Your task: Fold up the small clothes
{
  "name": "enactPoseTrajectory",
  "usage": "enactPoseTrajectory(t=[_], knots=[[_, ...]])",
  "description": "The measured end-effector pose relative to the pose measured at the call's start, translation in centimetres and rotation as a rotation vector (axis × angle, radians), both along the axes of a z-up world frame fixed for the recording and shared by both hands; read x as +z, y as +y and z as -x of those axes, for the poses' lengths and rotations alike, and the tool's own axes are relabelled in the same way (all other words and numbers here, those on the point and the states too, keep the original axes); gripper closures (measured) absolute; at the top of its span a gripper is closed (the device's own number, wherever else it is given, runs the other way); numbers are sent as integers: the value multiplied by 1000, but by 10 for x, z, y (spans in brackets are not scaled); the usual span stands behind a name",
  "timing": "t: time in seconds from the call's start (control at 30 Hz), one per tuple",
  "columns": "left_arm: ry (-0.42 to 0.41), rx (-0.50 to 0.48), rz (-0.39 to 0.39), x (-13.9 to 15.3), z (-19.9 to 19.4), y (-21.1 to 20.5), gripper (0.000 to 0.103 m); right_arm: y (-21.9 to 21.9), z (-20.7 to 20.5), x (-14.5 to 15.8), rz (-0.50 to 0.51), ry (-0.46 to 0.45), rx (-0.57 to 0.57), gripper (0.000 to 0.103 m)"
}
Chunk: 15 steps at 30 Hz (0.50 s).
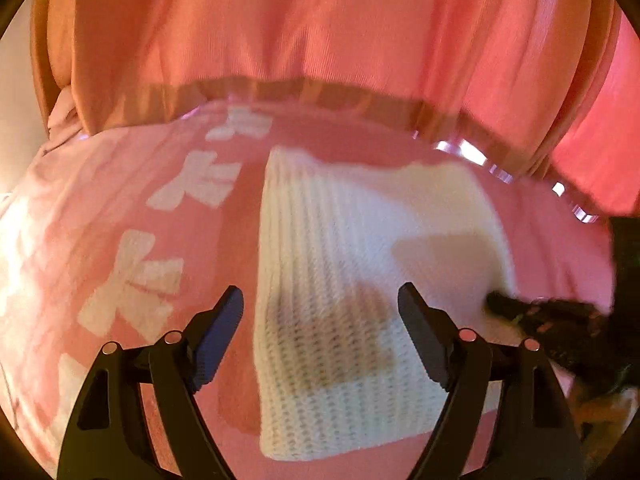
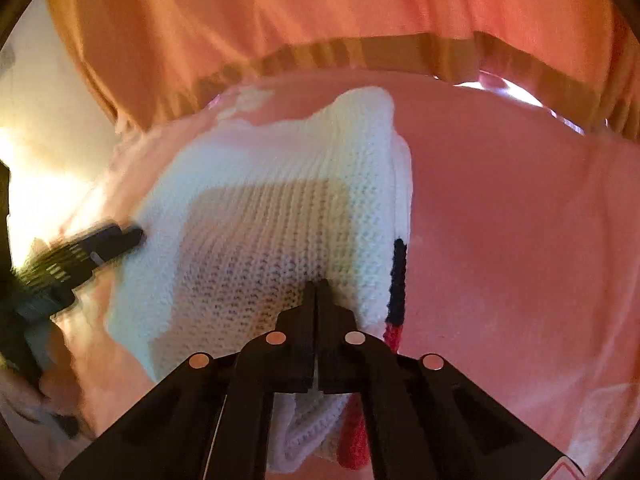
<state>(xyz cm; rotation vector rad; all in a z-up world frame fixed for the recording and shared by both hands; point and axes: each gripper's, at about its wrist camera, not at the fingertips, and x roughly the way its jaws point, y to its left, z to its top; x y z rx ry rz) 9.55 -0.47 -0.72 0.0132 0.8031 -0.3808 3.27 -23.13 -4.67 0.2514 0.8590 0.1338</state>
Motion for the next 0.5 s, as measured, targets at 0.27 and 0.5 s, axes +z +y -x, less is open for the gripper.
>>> enactPoseTrajectory(t=[0.27,0.5], knots=[[-61,34,-27,4,36,6,13,11,72,54,181,-163,-143,70],[-100,48,-86,-4,81,10,7,9,121,24,372,-191,-243,39]])
